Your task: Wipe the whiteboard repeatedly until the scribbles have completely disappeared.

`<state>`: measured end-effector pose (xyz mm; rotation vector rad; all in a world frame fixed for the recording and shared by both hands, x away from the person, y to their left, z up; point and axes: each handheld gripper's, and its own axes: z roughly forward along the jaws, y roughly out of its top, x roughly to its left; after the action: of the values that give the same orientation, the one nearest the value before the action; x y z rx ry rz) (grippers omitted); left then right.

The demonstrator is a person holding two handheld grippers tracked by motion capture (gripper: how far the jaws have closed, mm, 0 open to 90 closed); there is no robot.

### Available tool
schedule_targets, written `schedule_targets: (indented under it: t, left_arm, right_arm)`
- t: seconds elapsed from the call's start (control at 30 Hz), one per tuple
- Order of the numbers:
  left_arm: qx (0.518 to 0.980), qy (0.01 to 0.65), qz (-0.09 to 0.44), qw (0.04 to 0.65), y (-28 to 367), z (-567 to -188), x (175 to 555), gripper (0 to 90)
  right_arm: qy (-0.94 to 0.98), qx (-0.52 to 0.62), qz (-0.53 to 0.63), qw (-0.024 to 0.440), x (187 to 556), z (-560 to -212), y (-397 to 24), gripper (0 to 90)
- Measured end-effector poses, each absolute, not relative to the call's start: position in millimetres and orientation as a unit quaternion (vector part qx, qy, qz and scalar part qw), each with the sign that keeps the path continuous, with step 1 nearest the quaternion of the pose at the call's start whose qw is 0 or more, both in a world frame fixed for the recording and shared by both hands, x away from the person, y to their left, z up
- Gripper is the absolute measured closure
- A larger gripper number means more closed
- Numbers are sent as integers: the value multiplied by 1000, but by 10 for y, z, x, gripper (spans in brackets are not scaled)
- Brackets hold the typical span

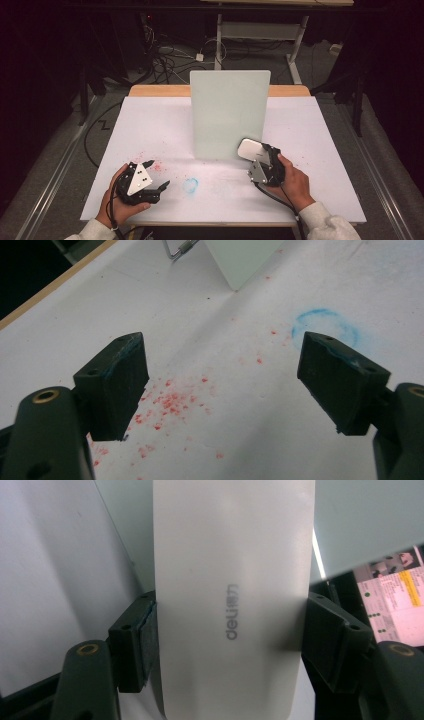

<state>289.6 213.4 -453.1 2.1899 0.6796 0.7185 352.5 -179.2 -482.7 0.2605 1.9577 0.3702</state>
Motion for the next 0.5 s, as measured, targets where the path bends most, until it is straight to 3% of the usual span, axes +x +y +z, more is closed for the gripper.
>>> schedule_targets:
  t: [0.23, 0.5]
  left_arm:
    - [851, 263, 278, 359, 2125, -4533, 2902, 195]
    - [850, 264, 278, 361, 2130, -4534, 2897, 195]
  right_arm:
    - [811, 134, 153, 549, 3548, -4813, -1904, 311]
    - [807, 109, 163, 557, 3513, -4870, -1492, 311]
